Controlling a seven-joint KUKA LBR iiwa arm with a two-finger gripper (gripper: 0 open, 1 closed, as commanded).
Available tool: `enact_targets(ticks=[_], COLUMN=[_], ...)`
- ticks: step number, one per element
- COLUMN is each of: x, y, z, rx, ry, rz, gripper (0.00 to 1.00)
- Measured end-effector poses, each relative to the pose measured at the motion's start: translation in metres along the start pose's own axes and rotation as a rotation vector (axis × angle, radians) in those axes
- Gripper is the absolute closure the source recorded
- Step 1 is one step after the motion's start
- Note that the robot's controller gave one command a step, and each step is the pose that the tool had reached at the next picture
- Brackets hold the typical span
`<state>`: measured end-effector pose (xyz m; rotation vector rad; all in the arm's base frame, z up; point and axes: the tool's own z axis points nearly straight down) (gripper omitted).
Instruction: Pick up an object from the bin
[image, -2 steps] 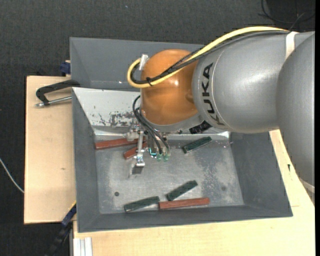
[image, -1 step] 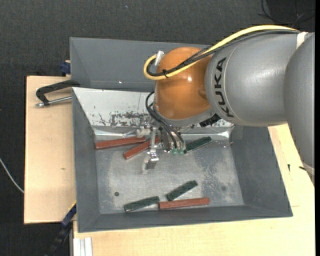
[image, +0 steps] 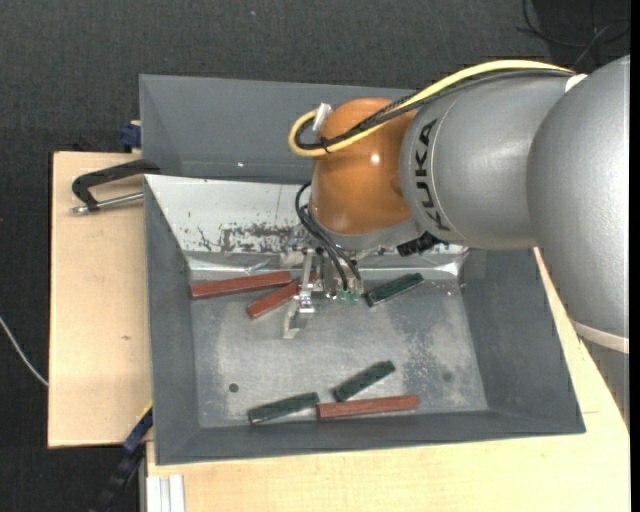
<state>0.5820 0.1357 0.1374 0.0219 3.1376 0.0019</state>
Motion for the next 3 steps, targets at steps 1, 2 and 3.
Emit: enact_targets(ticks=[1, 2, 3], x=[0.007, 0.006, 0.003], y=[0.020, 0.020, 0.032], z=[0.060, 0.060, -0.072], rx=[0.000, -0.001, -0.002], ry=[0.006, 0.005, -0.001], rz=[-0.069, -0.069, -0.027], gripper=[1.00, 1.00, 1.00])
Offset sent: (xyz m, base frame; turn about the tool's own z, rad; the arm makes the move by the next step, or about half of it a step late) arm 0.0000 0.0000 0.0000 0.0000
